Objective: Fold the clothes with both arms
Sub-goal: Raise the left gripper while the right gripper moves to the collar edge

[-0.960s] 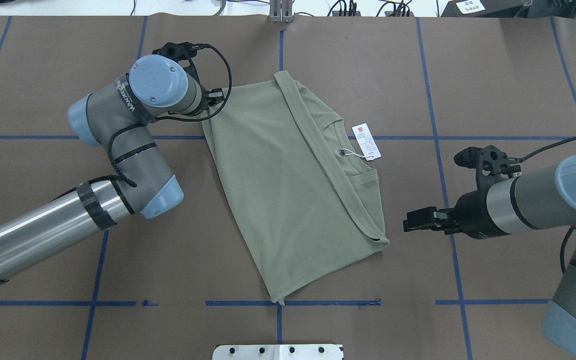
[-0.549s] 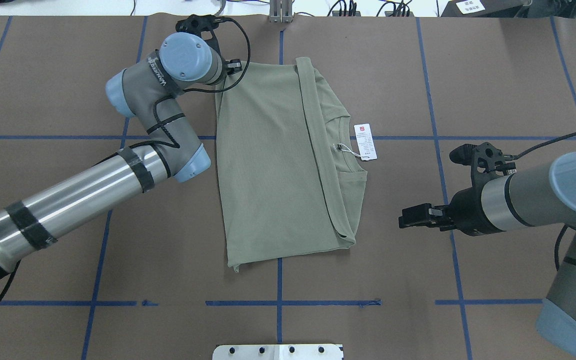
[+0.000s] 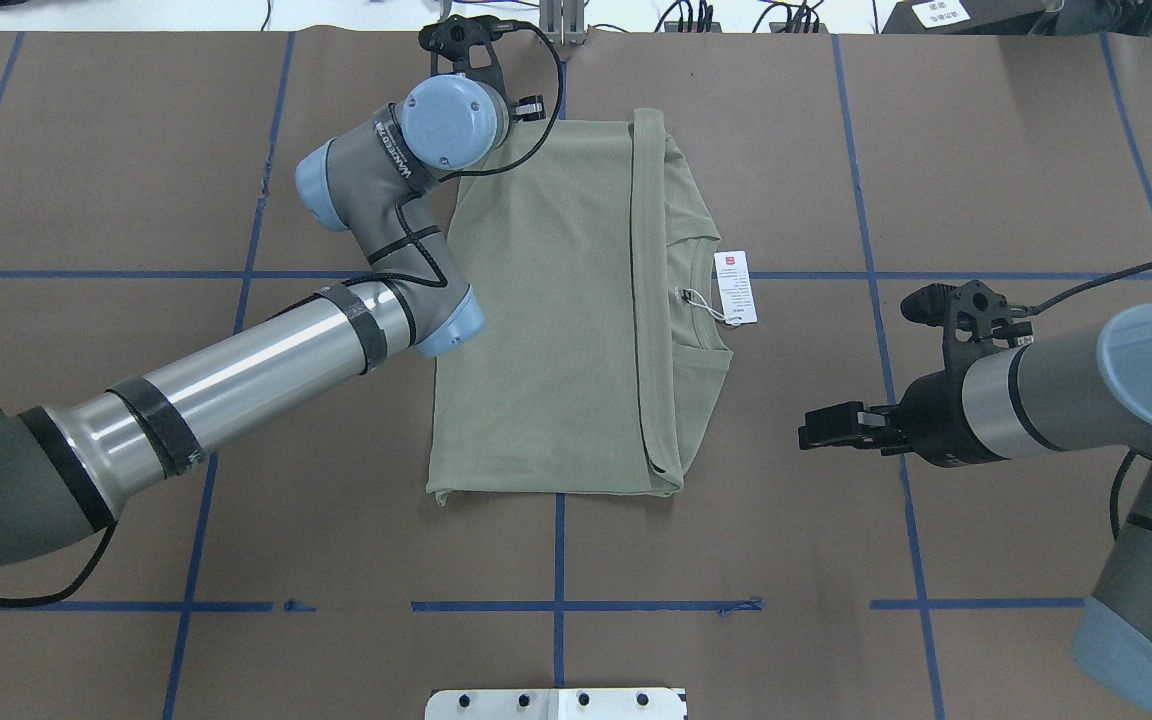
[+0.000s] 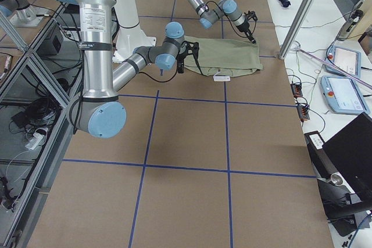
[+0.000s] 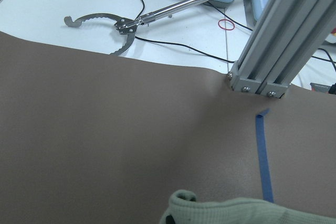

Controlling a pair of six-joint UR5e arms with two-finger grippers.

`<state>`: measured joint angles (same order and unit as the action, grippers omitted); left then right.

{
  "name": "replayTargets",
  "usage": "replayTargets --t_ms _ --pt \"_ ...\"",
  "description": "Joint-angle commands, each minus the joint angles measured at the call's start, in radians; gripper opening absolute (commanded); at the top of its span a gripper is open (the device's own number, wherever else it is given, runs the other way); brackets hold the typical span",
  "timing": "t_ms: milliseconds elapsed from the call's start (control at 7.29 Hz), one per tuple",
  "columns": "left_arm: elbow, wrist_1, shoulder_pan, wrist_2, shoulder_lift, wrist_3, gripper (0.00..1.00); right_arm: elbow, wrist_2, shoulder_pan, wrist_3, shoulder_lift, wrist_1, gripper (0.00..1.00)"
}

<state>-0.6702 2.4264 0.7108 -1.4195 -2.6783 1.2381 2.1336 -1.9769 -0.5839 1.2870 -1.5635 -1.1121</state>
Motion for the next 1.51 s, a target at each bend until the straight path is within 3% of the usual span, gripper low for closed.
replayTargets --t_ms 0,137,274,412,549,823,960,1097,1235,1372 --pt "-0.009 0.01 0.045 -0.027 -0.003 -0.058 1.0 -0.001 0.045 0.006 0.0 -0.001 -0.002 1.0" --pt "-0.02 0.008 0.088 -0.098 0.0 -0.084 1.0 -0.004 0.046 0.013 0.0 0.002 -0.006 1.0" --pt "-0.116 -0.012 0.12 -0.172 0.071 -0.136 1.0 -0.03 0.044 0.027 0.0 0.032 -0.015 1.0" --pt "-0.308 -0.054 0.121 -0.267 0.232 -0.179 1.0 -0.084 0.047 0.036 0.0 0.066 -0.015 1.0" --pt "-0.469 -0.143 0.121 -0.322 0.327 -0.181 1.0 -0.112 0.056 0.039 -0.002 0.112 -0.066 1.0" --pt "-0.656 -0.205 0.112 -0.328 0.447 -0.181 1.0 -0.165 0.081 0.061 -0.018 0.328 -0.351 1.0" --pt "-0.79 -0.261 0.098 -0.369 0.522 -0.174 1.0 -0.232 0.113 0.084 -0.034 0.427 -0.414 1.0" --pt "-0.975 -0.35 0.061 -0.378 0.61 -0.17 1.0 -0.335 0.157 0.12 -0.041 0.513 -0.419 1.0" --pt "-1.109 -0.456 0.044 -0.381 0.641 -0.17 1.0 -0.372 0.2 0.157 -0.044 0.545 -0.419 1.0" --pt "-1.152 -0.504 0.03 -0.401 0.643 -0.164 1.0 -0.38 0.201 0.167 -0.087 0.542 -0.42 1.0"
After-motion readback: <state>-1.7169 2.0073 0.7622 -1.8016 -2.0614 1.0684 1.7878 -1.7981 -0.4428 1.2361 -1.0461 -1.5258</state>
